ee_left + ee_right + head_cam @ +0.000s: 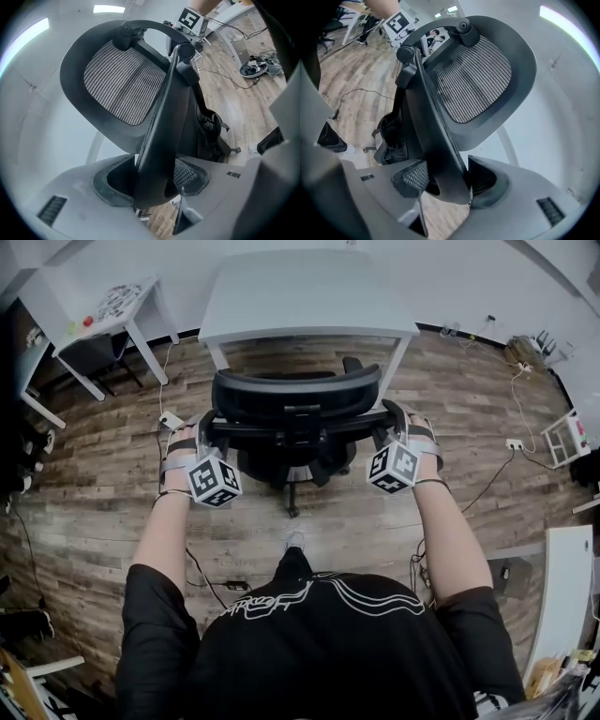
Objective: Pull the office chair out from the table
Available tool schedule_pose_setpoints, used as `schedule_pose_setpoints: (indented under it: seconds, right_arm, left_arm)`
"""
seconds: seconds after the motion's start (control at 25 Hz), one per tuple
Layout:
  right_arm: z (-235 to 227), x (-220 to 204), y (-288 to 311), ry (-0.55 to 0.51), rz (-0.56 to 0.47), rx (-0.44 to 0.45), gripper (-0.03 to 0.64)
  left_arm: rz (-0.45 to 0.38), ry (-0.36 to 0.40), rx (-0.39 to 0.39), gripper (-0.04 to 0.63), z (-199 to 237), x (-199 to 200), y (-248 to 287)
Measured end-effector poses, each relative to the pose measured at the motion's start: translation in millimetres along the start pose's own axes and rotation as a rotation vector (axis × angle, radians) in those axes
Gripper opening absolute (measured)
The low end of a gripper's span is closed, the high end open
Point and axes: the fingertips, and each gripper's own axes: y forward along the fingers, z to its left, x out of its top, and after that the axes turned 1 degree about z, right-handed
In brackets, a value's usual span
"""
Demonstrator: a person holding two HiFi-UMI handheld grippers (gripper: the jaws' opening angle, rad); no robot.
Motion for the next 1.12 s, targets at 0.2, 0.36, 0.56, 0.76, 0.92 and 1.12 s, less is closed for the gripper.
schedule_pose_setpoints:
  seconds: [0.2, 0.36, 0.56, 0.76, 0.92, 1.12]
  right_arm:
    - [16, -2, -33, 0.002, -0.003, -0.007, 0.245]
    - [27, -2, -53, 0.001, -0.012, -0.009, 0.245]
    - [34, -1, -72, 0.008, -0.028, -0.03, 0.245]
    - [35, 1, -77, 0.012, -0.024, -0.02, 0.245]
    - [36, 2, -79, 0.016, -0.023, -0.022, 0.245]
    - [38, 4, -80, 0.009, -0.036, -0.032, 0.245]
  left_arm:
    - [0.011, -0.006, 0.004, 0.202, -15, -2, -30]
    - [0.014, -0.007, 0.03, 0.202, -24, -5, -49]
    - [0.011, -0.014, 0.056, 0.204, -27, -6, -64]
    - [0.016, -0.014, 0.046, 0.206, -24, -7, -62]
    - [0.012, -0.016, 0.04, 0.207, -23, -8, -63]
    - [-0.022, -0.007, 0.064, 0.207, -26, -9, -65]
